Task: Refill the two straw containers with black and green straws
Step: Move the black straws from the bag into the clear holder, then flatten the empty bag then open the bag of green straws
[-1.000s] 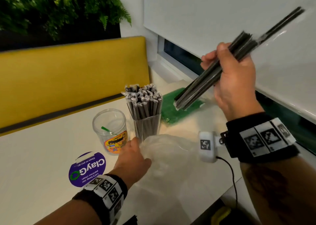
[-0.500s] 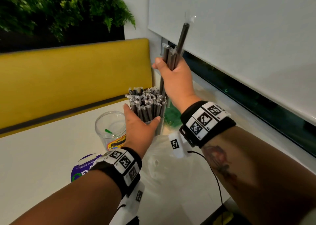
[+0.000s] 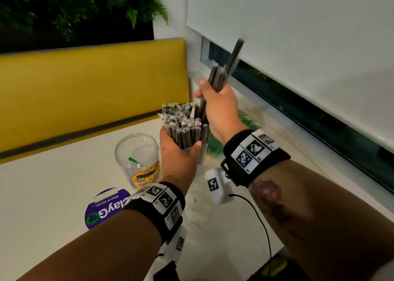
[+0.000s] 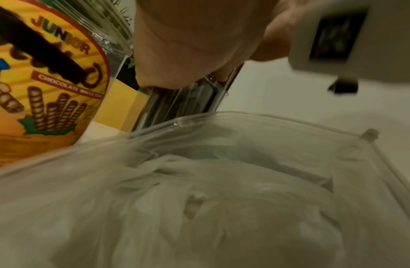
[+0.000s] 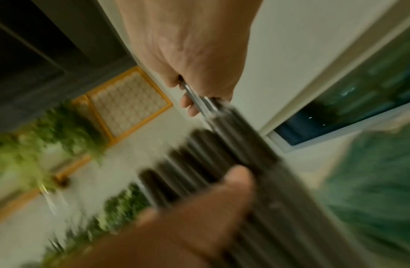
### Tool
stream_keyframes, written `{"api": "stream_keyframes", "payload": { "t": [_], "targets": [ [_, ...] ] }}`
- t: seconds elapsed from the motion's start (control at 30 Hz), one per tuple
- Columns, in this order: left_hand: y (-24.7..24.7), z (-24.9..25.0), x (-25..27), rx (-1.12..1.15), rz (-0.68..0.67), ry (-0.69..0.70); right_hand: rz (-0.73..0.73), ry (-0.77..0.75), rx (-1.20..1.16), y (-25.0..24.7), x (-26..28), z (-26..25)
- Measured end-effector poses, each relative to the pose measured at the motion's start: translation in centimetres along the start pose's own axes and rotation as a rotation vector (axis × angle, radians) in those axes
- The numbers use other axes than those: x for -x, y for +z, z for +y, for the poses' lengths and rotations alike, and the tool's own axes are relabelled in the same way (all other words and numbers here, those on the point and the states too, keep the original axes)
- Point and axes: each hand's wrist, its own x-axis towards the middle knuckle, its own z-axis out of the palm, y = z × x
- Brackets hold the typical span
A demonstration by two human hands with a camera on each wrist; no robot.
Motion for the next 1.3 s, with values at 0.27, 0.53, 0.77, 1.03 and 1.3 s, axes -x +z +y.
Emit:
{"api": "stream_keyframes", "payload": {
  "t": [0.27, 0.53, 0.77, 1.03, 1.3],
  "targets": [
    [0.3, 0.1, 0.3, 0.066, 0.009, -0.019, -0.164, -0.145, 0.294, -0.6, 1.4, 0.9],
    [0.1, -0.5, 0.3, 0.062, -0.003, -0.036, -0.196, -0.853, 0.819, -1.9, -1.4, -5.8],
    [0.0, -0.4, 0.3, 0.011, -0.031, -0.045, -0.767, -0.183, 0.859, -2.5, 0.0, 1.1],
    [-3.0, -0.4, 4.8, -0.258, 0.009, -0.094, -0.210, 0.129, 0.581, -13.4, 0.1, 3.9],
    [-0.6, 0.5, 10.0, -0.862, -1.227, -0.009, -0.475, 0.735, 0.727, -18.4, 6.8, 13.2]
  ]
}}
